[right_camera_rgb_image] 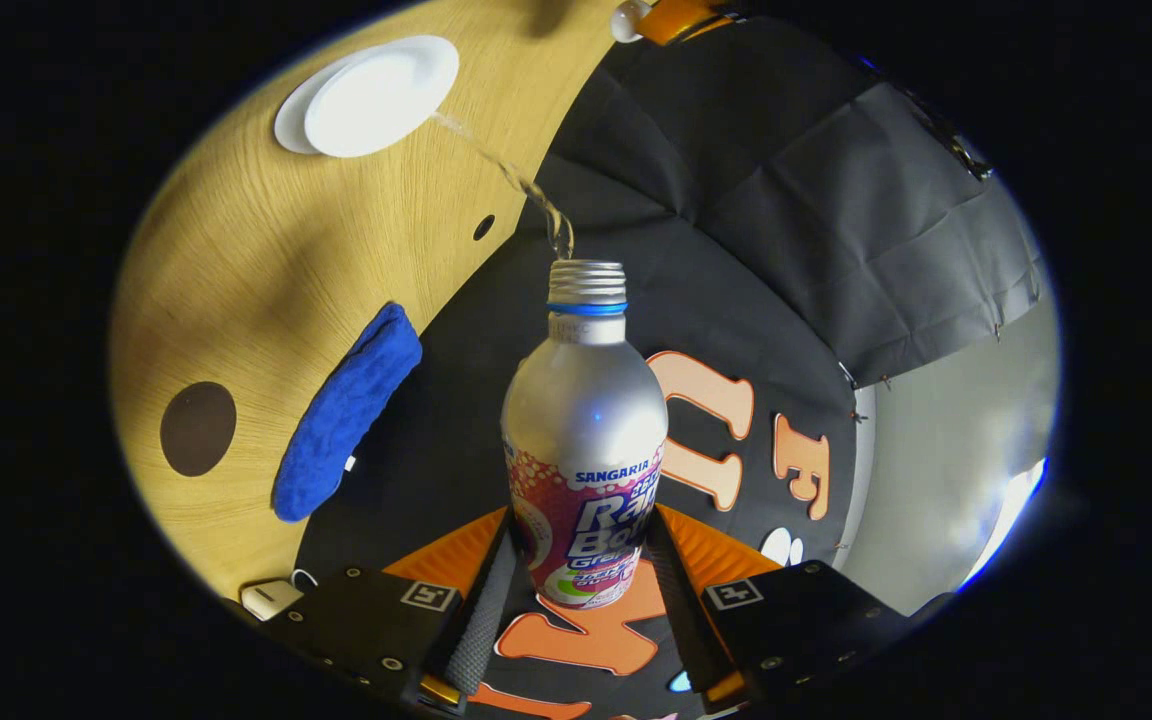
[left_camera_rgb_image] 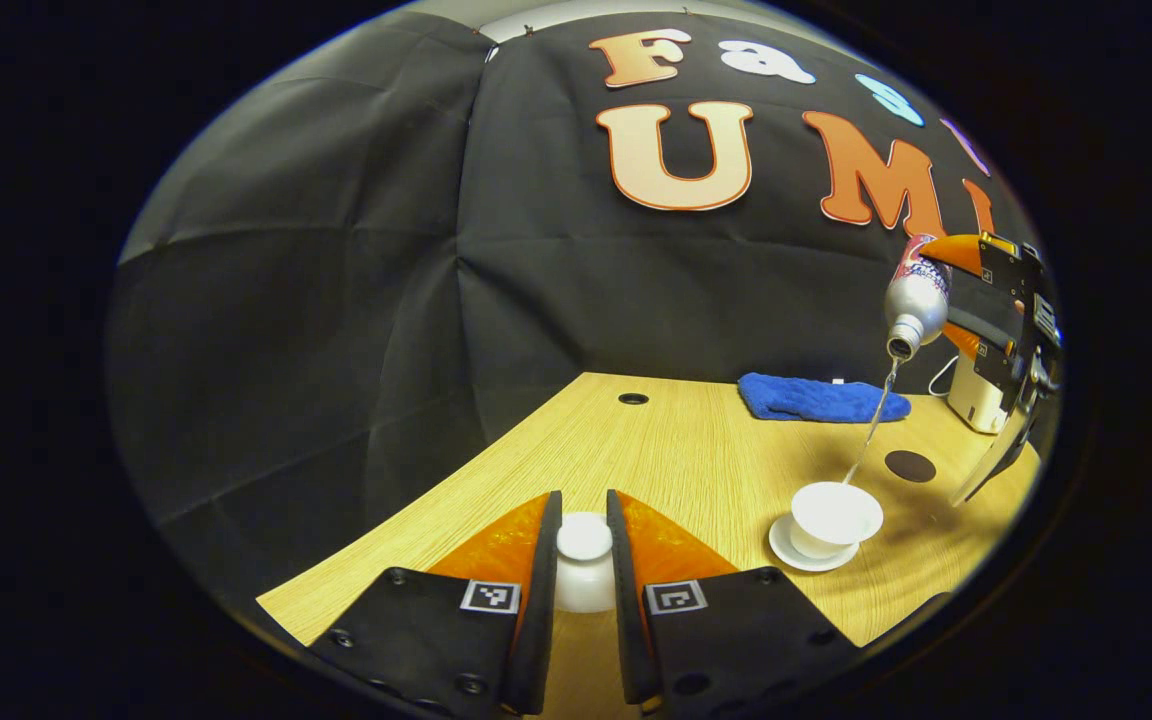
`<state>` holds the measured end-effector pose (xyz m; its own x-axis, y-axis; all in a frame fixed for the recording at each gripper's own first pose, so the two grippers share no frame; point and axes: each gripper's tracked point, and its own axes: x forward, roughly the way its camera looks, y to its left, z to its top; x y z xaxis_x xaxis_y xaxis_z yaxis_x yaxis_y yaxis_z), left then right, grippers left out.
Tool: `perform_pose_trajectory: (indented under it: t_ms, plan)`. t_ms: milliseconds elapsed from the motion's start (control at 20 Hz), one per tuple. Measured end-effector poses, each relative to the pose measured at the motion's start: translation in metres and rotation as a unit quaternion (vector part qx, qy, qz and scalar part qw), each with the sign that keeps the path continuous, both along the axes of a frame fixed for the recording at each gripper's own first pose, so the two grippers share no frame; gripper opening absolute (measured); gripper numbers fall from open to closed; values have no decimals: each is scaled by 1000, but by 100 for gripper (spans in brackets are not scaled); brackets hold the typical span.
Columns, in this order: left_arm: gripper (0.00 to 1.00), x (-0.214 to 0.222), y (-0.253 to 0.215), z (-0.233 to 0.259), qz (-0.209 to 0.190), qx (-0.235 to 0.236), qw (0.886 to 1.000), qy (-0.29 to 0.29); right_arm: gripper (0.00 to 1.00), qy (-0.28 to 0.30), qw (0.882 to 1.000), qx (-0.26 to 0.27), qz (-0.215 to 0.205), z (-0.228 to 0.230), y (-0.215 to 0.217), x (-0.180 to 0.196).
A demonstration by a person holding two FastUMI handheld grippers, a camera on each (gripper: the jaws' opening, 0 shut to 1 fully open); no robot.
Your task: Open the teacup lid with one hand, grasp the water bottle and pour water into the teacup with the other hand; after pouring, place the water bottle on the coaster and then close the teacup lid.
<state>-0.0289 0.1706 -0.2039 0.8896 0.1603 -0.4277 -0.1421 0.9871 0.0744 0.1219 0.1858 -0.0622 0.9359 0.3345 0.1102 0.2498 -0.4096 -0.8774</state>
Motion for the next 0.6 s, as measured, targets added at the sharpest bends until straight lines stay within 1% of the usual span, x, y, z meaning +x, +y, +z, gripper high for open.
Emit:
perform_pose_trajectory:
  t_ms: [50,100,150,200,250,400,600]
  plan:
    - [32,0,1,-1,0,-1,1000,0,75,3,1000,-3,4,-4,2,0]
    - [32,-1,1,-1,0,0,1000,0,75,5,1000,-6,5,-8,3,0]
    - [32,-1,1,-2,1,0,1000,1,79,6,1000,-11,9,-9,5,-2]
    - [32,-1,1,-2,1,0,1000,1,75,9,1000,-14,11,-12,6,-6]
    - [32,-1,1,-4,1,0,1000,2,75,21,1000,-16,14,-17,8,-9]
    - [32,-2,-2,-5,-2,2,1000,2,75,30,999,-20,20,-26,13,-17]
    - [32,0,-11,-5,-10,3,1000,-2,76,49,998,-13,25,-42,20,-27]
